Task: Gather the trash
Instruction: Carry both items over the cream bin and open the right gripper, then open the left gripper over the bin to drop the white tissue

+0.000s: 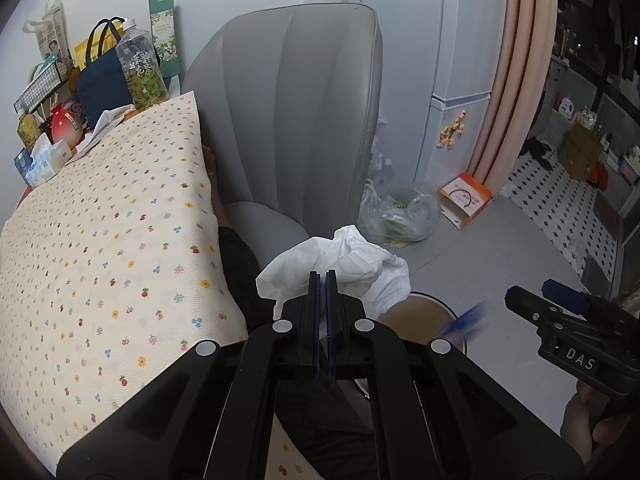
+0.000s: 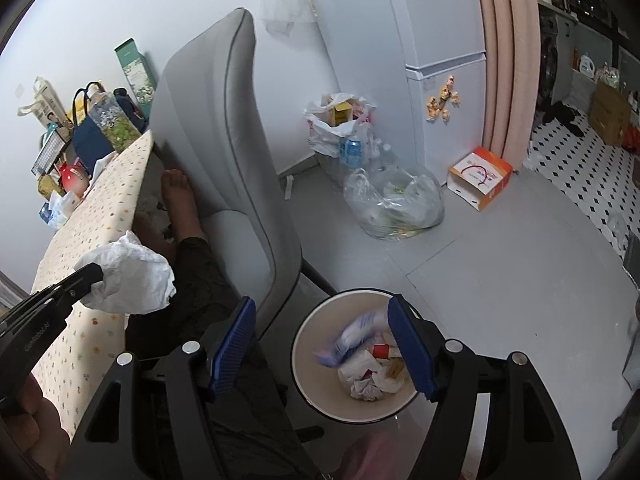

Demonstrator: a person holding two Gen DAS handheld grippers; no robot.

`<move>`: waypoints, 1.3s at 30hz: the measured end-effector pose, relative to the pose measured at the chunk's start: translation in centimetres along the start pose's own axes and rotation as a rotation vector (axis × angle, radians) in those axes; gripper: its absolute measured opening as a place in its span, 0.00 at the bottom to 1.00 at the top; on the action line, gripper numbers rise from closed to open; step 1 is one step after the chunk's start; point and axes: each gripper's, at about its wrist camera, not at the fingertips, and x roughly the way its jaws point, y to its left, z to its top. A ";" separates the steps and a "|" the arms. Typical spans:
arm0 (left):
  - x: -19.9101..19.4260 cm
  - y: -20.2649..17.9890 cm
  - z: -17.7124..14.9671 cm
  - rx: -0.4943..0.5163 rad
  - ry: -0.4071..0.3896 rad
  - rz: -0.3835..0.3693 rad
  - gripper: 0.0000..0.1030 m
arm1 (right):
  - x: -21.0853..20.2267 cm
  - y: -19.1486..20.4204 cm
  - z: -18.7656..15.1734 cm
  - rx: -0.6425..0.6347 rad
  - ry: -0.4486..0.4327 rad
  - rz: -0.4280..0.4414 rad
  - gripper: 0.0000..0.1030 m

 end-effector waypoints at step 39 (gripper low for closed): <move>2.9 -8.4 1.1 0.118 0.057 -0.197 0.69 | -5.0 -8.1 -0.1 0.088 -0.067 -0.116 0.77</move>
